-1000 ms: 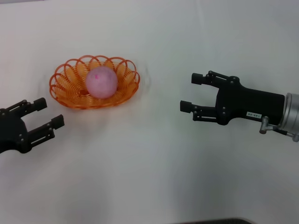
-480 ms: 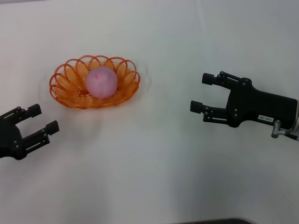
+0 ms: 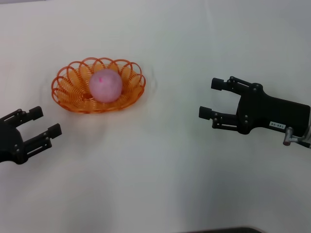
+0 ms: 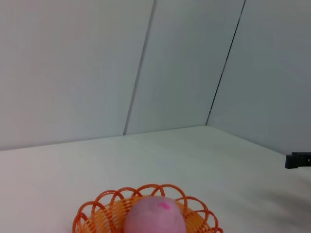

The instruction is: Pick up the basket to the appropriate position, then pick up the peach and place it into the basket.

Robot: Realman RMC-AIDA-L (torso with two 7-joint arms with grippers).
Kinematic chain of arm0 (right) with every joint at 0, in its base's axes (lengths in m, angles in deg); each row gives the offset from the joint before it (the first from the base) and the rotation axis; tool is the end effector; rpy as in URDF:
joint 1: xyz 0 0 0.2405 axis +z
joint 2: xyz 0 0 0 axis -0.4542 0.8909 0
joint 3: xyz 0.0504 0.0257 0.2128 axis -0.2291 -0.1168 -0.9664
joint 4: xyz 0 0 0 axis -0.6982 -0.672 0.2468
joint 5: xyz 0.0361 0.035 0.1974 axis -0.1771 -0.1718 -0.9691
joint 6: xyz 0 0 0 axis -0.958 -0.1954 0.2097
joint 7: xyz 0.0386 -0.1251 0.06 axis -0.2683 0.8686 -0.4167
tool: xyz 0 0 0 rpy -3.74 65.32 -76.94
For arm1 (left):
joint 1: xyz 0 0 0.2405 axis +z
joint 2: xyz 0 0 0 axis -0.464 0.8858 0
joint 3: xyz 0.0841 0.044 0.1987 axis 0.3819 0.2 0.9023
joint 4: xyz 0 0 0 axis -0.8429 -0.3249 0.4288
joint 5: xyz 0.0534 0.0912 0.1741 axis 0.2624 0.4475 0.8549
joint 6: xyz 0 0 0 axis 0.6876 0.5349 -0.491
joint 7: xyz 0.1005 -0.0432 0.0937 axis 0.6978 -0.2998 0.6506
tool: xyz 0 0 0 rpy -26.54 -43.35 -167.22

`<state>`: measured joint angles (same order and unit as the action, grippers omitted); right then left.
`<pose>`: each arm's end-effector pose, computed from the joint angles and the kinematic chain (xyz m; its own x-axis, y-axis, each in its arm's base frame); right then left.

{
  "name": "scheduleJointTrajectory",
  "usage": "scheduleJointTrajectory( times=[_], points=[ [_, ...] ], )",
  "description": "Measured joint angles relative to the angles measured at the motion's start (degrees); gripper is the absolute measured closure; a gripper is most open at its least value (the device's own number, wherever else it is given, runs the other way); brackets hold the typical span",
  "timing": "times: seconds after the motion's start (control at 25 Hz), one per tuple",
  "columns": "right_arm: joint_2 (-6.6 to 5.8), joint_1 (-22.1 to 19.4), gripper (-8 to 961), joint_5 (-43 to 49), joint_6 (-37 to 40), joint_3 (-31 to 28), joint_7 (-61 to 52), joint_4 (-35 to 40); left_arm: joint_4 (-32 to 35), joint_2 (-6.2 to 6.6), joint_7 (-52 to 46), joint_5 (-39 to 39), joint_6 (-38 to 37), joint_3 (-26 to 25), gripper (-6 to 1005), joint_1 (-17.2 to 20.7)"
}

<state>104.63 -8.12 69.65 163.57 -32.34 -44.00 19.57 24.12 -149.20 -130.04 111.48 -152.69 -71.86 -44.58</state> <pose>0.2715 0.2440 -0.0087 0.7079 -0.2345 -0.6662 -0.4821 -0.8498 -0.2133 -0.3058 0.2201 0.0331 0.7011 0.3482 0.6223 0.6089 -0.7464 -0.2684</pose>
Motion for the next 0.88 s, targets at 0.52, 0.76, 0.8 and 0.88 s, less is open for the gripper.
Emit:
scheduleJointTrajectory(
  times=[0.52, 0.76, 0.8, 0.88],
  points=[
    [0.00, 0.22, 57, -0.06, -0.27, 0.00, 0.00, -0.14, 0.02, 0.01, -0.11, 0.00, 0.00, 0.01, 293, -0.03],
    [0.00, 0.37, 57, -0.06, -0.48, 0.01, 0.00, -0.18, 0.02, 0.01, -0.17, 0.00, 0.00, 0.01, 292, -0.03],
    [0.01, 0.40, 57, -0.06, -0.51, 0.01, 0.00, -0.18, 0.02, 0.01, -0.17, 0.00, 0.01, 0.01, 292, -0.03],
    [0.06, 0.44, 57, -0.06, -0.53, 0.01, 0.00, -0.22, 0.00, 0.01, -0.17, 0.00, 0.00, 0.01, 291, -0.03]
  ],
)
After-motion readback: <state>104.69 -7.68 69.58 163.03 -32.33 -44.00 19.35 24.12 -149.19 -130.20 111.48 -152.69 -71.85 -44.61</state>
